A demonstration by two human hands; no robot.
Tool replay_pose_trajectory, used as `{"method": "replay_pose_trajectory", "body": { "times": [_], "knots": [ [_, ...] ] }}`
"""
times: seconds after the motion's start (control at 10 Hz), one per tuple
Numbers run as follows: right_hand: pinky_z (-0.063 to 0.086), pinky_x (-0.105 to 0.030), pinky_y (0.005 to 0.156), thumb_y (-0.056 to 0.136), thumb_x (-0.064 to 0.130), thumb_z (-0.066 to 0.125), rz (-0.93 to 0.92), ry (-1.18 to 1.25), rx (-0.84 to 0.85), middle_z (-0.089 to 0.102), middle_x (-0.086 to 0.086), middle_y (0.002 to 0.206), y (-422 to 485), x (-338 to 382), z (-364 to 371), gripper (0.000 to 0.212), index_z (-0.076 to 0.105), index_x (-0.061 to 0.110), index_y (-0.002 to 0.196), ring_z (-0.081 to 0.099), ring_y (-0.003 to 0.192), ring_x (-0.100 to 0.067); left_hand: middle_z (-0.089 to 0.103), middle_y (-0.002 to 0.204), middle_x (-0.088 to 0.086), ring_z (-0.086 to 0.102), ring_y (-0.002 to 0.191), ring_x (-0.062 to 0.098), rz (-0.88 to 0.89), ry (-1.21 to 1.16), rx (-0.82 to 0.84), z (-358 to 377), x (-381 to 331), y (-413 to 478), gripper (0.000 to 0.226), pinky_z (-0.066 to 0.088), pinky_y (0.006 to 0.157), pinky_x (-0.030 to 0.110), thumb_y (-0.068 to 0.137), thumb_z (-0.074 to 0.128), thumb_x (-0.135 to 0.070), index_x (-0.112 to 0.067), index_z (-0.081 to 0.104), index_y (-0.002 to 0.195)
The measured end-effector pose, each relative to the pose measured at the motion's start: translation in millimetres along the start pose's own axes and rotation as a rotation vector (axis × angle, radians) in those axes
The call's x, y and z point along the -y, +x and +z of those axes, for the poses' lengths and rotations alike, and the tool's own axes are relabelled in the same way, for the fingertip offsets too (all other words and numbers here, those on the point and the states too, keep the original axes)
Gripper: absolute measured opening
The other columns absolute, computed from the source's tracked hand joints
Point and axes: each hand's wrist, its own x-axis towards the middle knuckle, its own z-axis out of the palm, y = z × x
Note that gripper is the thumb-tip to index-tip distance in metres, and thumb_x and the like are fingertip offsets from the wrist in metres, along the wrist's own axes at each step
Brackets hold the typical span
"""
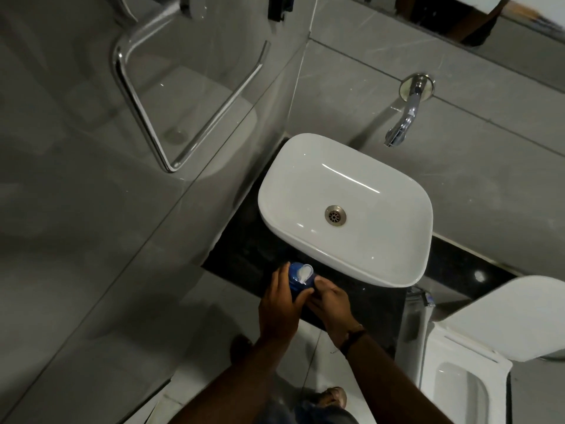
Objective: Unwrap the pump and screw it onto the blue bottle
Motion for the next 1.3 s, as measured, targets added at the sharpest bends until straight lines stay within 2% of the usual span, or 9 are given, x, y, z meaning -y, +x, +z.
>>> {"method": "replay_pose_trajectory", "body": {
  "times": [0.1,0.2,0.4,0.6,0.9,1.0,1.1,1.2,1.3],
  "knots": [
    [0.06,-0.041,0.099,0.107,0.02,0.053,0.005,0.011,0.039,0.074,-0.016,0.127,3.1,7.4,23.8,0.031,0.07,0.008,0.13,0.071,0.12,-0.031,0.054,0.148,0.01,0.058,0.129,0.028,0.005,0.02,-0.062,-17.4,7.6,13.4,0.078,0.051,0.095,0.035,0.09,0.056,-0.06,-0.01,0.046,0.148],
    [0.063,-0.032,0.086,0.107,0.019,0.055,0.025,0.037,0.08,0.076,-0.014,0.118,9.2,13.9,55.0,0.028,0.071,0.007,0.127,0.073,0.108,-0.024,0.05,0.152,0.008,0.054,0.133,0.027,-0.029,0.023,-0.08,-38.8,19.3,30.7,0.073,0.05,0.098,0.039,0.091,0.066,-0.049,-0.013,0.042,0.151],
    [0.063,-0.027,0.074,0.105,0.017,0.059,0.043,0.004,0.086,0.076,-0.008,0.09,25.0,17.8,113.7,0.016,0.074,0.012,0.11,0.071,0.08,-0.016,0.048,0.153,0.009,0.05,0.136,0.029,-0.094,0.03,-0.121,-74.7,41.8,60.6,0.074,0.049,0.098,0.042,0.09,0.07,-0.043,-0.013,0.041,0.152],
    [0.06,-0.028,0.071,0.104,0.017,0.061,0.043,-0.015,0.067,0.071,-0.008,0.08,32.7,18.0,134.9,0.017,0.073,0.018,0.092,0.066,0.07,-0.015,0.047,0.154,0.005,0.049,0.137,0.025,-0.124,0.011,-0.113,-84.6,54.5,74.6,0.075,0.048,0.102,0.041,0.091,0.069,-0.047,-0.018,0.038,0.153],
    [0.058,-0.031,0.072,0.104,0.009,0.06,0.033,0.048,0.088,0.071,-0.013,0.088,33.1,15.1,138.8,0.015,0.071,0.01,0.095,0.066,0.075,-0.02,0.049,0.152,-0.002,0.052,0.133,0.02,-0.147,0.004,-0.123,-82.9,61.1,77.0,0.076,0.045,0.097,0.032,0.089,0.066,-0.058,-0.026,0.038,0.151],
    [0.059,-0.031,0.074,0.104,0.011,0.059,0.034,0.057,0.1,0.071,-0.018,0.102,31.0,15.6,138.0,0.014,0.07,0.005,0.111,0.067,0.081,-0.023,0.048,0.153,-0.003,0.052,0.135,0.019,-0.153,-0.007,-0.125,-81.6,60.4,76.7,0.08,0.047,0.099,0.035,0.087,0.064,-0.063,-0.029,0.035,0.153],
    [0.057,-0.037,0.081,0.106,0.017,0.057,0.039,0.051,0.107,0.07,-0.015,0.1,19.2,19.3,136.0,0.02,0.067,0.01,0.122,0.065,0.081,-0.021,0.041,0.159,-0.003,0.045,0.14,0.019,-0.175,0.024,-0.121,-86.8,53.6,69.1,0.092,0.047,0.104,0.041,0.081,0.065,-0.07,-0.034,0.024,0.156],
    [0.054,-0.036,0.079,0.105,0.025,0.059,-0.072,-0.122,0.079,0.069,-0.013,0.097,0.7,25.2,124.5,0.022,0.068,0.01,0.119,0.064,0.083,-0.023,0.039,0.16,-0.002,0.041,0.142,0.019,-0.156,0.089,-0.239,-101.5,42.1,56.6,0.096,0.042,0.11,0.042,0.079,0.057,-0.08,-0.036,0.021,0.155],
    [0.054,-0.038,0.071,0.104,0.024,0.062,-0.272,-0.18,0.117,0.072,-0.014,0.097,-43.7,39.7,95.2,0.02,0.071,0.008,0.111,0.066,0.085,-0.029,0.038,0.161,-0.003,0.037,0.145,0.016,0.02,0.159,-0.451,-120.9,18.5,29.6,0.081,0.038,0.113,0.037,0.091,0.049,-0.073,-0.035,0.021,0.158]
  ]
}}
